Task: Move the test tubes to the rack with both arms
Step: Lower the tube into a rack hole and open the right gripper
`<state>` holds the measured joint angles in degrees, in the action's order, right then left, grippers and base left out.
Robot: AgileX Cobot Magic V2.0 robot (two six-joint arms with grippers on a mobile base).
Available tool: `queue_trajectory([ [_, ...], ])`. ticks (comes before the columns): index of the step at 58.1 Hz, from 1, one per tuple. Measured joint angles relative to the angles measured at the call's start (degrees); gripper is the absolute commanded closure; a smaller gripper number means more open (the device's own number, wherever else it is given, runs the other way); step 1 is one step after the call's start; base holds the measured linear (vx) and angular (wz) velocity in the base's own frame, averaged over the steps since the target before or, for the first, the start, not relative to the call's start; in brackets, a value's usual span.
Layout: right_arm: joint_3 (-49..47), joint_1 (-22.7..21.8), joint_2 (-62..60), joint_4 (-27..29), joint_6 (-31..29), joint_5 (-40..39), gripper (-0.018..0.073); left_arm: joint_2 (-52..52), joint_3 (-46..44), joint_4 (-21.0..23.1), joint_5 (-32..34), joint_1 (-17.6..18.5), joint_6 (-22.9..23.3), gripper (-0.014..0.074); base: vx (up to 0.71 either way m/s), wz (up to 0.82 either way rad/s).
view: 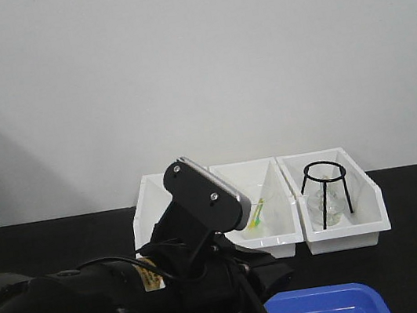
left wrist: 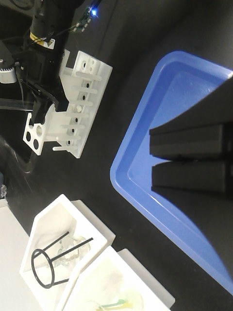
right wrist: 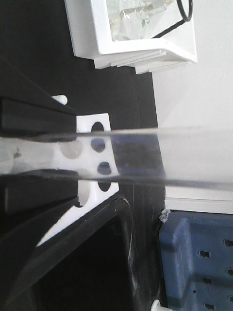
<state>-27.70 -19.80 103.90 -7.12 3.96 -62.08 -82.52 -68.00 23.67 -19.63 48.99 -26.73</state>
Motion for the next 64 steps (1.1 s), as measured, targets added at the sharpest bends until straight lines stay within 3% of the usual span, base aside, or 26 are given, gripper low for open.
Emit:
queue_trajectory([
  [25,-0.1,0.0,0.29,0.0,-0.04,-0.7,0.0512,0.0,0.0,0.0,0.0,0.0,0.0,0.0598,0.0,0.0],
  [39,-0.1,0.0,0.29,0.0,-0.04,-0.7,0.0371,0.0,0.0,0.0,0.0,0.0,0.0,0.0598,0.0,0.0],
  [56,-0.16,0.0,0.29,-0.46,-0.04,-1.14,0.0137,0.0,0.0,0.0,-0.41,0.0,0.0,0.0598,0.0,0.0],
  [64,-0.21,0.0,0.29,-0.27,-0.04,-1.07,0.009,0.0,0.0,0.0,-0.46,0.0,0.0,0.0598,0.0,0.0],
])
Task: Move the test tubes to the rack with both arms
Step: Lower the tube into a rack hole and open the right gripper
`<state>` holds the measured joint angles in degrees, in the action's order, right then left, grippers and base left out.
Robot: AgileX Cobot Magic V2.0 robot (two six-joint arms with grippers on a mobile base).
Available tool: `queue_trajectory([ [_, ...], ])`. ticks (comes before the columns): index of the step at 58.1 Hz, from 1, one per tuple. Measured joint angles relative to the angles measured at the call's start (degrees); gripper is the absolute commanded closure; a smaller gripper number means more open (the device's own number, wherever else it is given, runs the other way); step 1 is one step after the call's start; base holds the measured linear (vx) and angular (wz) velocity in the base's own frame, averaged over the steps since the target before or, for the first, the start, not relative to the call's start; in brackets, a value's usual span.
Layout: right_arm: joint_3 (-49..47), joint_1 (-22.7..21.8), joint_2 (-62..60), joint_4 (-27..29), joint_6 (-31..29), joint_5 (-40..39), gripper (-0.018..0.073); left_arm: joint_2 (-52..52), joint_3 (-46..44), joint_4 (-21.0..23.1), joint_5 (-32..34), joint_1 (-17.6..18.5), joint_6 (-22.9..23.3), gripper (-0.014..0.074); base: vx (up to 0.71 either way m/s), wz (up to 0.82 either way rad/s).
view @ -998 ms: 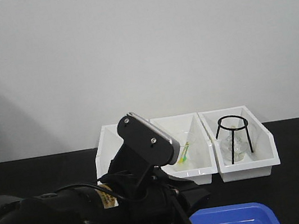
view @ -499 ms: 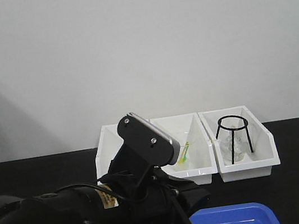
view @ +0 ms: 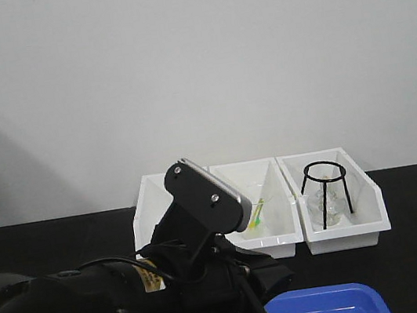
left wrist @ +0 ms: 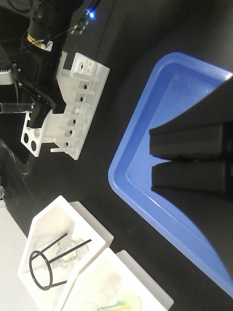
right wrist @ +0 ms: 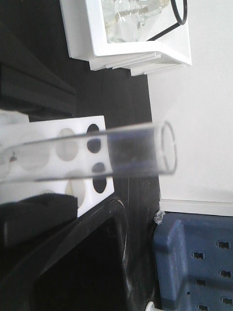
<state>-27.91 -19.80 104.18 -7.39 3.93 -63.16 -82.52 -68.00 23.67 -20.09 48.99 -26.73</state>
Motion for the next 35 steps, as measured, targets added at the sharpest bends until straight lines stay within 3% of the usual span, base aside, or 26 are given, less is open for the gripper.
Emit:
queue_trajectory([
  [35,0.0,0.0,-4.75,0.07,0.76,-1.58,0.0088,0.0,0.0,0.0,0.0,0.0,0.0,0.0598,0.0,0.0],
])
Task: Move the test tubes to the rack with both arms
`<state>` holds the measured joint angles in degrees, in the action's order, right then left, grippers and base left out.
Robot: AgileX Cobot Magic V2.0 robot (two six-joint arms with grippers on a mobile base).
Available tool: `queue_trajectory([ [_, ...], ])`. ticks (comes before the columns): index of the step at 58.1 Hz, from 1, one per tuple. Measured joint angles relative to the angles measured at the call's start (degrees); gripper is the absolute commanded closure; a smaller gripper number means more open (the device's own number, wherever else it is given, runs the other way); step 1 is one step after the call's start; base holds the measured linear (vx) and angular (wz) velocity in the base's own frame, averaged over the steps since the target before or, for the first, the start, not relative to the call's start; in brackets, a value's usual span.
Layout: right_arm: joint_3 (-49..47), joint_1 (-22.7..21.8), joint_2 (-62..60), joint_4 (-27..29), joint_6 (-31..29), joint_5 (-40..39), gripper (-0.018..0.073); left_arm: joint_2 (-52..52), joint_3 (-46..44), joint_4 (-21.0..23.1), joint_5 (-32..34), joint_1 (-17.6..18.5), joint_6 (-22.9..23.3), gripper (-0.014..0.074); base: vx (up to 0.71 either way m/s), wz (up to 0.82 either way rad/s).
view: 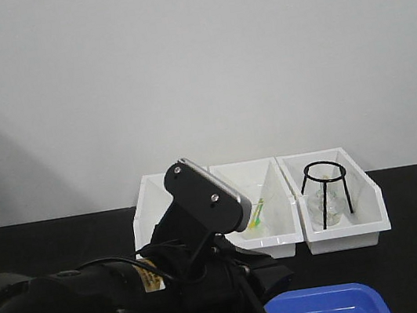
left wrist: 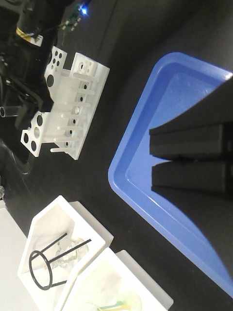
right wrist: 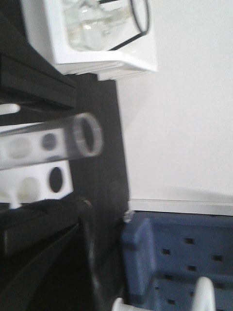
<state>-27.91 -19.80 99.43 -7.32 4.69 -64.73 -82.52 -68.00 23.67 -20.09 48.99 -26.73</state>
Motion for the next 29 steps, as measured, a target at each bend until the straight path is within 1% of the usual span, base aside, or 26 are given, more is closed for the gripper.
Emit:
queue_trajectory([
  [9,0.0,0.0,-5.99,-0.06,2.09,0.0,0.0096,0.0,0.0,0.0,-0.27,0.0,0.0,0.0598,0.0,0.0],
  [16,0.0,0.0,-12.54,-1.46,3.39,0.0,0.0152,0.0,0.0,0.0,-1.02,0.0,0.0,0.0598,0.0,0.0],
  [18,0.0,0.0,-14.68,-2.05,3.56,0.0,0.0181,0.0,0.0,0.0,-1.15,0.0,0.05,0.0598,0.0,0.0],
  [23,0.0,0.0,-21.46,-3.41,4.37,1.64,0.0293,0.0,0.0,0.0,-1.83,0.0,0.91,0.0598,0.0,0.0],
  [25,-0.23,0.0,-24.23,-3.86,5.25,3.75,0.0342,0.0,0.0,0.0,-2.09,0.0,1.1,0.0598,0.0,0.0],
  [29,-1.28,0.0,-29.93,-5.35,7.72,10.56,0.0442,0.0,0.0,0.0,-2.98,0.0,1.35,0.0598,0.0,0.0],
])
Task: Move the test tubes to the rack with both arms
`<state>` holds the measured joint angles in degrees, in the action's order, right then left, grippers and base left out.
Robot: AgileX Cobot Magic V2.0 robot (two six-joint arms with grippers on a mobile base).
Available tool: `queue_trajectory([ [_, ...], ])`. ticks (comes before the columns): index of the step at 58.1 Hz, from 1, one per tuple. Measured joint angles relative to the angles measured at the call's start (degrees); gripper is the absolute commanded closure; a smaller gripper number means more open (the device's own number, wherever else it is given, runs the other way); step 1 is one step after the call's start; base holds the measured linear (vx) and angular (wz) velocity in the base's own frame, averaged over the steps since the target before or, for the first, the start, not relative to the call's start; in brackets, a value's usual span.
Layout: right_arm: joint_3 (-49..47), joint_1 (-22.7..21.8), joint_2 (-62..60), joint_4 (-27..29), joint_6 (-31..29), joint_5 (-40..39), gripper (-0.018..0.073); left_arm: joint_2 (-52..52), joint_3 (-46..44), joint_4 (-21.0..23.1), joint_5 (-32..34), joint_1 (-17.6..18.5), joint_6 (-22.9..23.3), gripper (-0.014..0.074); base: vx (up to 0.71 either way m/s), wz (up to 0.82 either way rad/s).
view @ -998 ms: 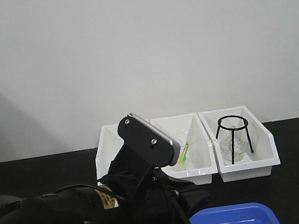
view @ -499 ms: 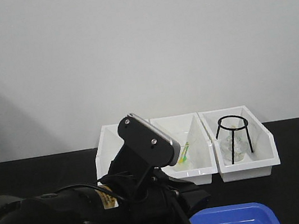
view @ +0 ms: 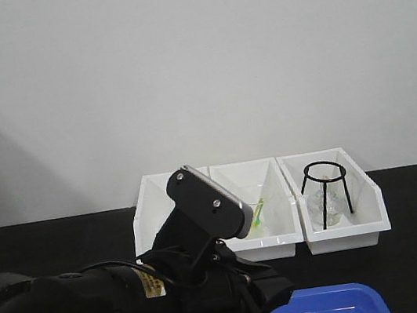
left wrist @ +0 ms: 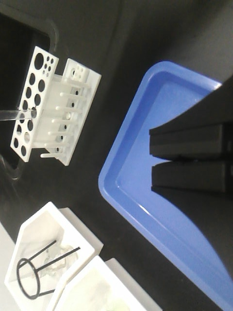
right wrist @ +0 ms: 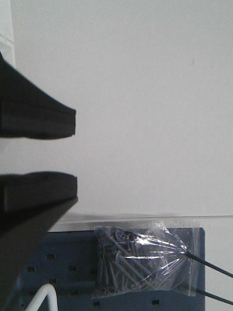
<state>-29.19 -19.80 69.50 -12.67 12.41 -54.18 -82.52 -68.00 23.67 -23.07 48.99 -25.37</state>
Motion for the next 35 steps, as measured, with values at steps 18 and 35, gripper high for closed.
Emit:
queue_trajectory([
  [18,-8.36,0.0,-24.16,-25.2,31.68,43.11,0.0571,0.0,0.0,0.0,-2.69,0.0,1.19,0.0598,0.0,0.0],
  [35,-8.27,0.0,-35.76,-57.17,59.92,48.56,0.0567,0.0,0.0,0.0,-4.52,0.0,1.22,0.0598,0.0,0.0],
])
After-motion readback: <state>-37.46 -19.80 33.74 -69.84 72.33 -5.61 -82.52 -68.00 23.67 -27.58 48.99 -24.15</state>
